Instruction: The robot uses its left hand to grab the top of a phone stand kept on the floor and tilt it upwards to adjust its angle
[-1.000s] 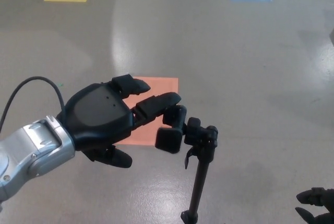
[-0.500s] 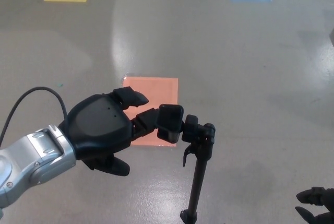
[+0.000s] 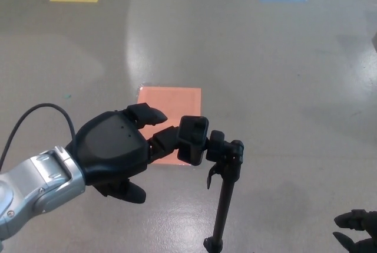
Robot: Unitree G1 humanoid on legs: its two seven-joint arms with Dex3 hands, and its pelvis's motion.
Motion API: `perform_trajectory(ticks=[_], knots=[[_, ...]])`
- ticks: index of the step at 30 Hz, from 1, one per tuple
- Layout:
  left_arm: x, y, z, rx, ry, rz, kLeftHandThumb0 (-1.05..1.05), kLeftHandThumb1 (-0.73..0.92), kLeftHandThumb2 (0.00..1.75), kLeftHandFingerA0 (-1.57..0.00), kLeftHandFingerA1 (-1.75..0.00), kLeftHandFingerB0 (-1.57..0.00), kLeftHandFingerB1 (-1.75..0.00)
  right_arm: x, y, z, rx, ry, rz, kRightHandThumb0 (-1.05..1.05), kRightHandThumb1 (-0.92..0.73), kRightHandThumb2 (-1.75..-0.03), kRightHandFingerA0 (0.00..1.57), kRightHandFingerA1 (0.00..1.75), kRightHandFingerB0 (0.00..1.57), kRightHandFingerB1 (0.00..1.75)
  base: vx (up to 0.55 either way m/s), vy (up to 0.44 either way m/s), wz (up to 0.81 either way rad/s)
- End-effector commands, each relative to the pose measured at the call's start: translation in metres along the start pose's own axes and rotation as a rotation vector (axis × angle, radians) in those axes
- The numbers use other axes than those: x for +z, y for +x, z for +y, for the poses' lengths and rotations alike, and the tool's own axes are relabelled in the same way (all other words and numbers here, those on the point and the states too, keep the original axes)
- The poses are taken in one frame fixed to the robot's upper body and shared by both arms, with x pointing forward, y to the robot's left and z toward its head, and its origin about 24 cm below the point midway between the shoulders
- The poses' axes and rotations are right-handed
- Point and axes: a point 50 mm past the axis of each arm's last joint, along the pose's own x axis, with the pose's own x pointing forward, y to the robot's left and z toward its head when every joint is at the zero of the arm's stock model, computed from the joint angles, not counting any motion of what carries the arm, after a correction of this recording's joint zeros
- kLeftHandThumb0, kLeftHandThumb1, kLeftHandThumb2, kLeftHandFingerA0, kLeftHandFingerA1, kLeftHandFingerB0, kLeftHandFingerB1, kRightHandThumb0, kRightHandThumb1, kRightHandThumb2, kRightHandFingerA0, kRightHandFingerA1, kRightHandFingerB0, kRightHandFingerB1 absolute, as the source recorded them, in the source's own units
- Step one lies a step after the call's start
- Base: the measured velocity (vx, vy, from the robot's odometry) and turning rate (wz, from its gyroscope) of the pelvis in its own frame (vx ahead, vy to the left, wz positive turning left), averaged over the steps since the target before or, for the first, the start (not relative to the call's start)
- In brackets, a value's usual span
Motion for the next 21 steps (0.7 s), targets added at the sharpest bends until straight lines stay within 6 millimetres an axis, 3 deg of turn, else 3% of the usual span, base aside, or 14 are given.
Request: perform_trajectory(ticks=[1,6,14,16,18,21], knots=[[0.0021,-0.0019,-0.0064,-0.062,-0.08,0.003,-0.79,0.57,0.89,-0.15,-0.42,-0.03,-0.2,-0.0006,-0.0012,-0.0084,-0.015,0.008,0.01,-0.6,-0.84,-0.65,0.22,0.35,0.19,0.3,0.0,0.0,0.0],[0.0024,-0.0023,-0.008,-0.079,-0.2,0.005,-0.78,0.55,0.89,-0.16,-0.43,-0.02,-0.18,-0.0008,-0.0012,-0.0081,-0.01,0.008,0.012,-0.61,-0.85,-0.65,0.22,0.35,0.19,0.3,0.0,0.0,0.0],[0.0033,-0.0022,-0.0042,-0.147,-0.25,0.007,-0.77,0.54,0.9,-0.19,-0.44,0.0,-0.16,-0.0012,-0.0013,-0.0079,-0.009,0.0,0.012,-0.6,-0.85,-0.65,0.23,0.35,0.2,0.3,0.0,0.0,0.0],[0.0025,-0.0015,-0.0043,-0.159,-0.267,0.003,-0.87,0.6,0.92,-0.23,-0.44,-0.01,-0.09,-0.0007,-0.0013,-0.0084,-0.011,0.001,0.011,-0.6,-0.85,-0.65,0.22,0.35,0.2,0.3,0.0,0.0,0.0],[0.0017,-0.001,-0.0032,-0.181,-0.308,0.0,-0.86,0.58,0.93,-0.31,-0.46,-0.05,-0.21,-0.0005,-0.0013,-0.0089,-0.012,0.007,0.008,-0.59,-0.85,-0.65,0.23,0.36,0.19,0.3,0.0,0.0,0.0],[0.0005,-0.0008,-0.0014,-0.198,-0.345,0.004,-0.89,0.59,0.93,-0.31,-0.46,-0.05,-0.21,0.0,-0.0013,-0.0093,-0.015,0.007,0.007,-0.6,-0.84,-0.65,0.24,0.36,0.2,0.3,0.0,0.0,0.0]])
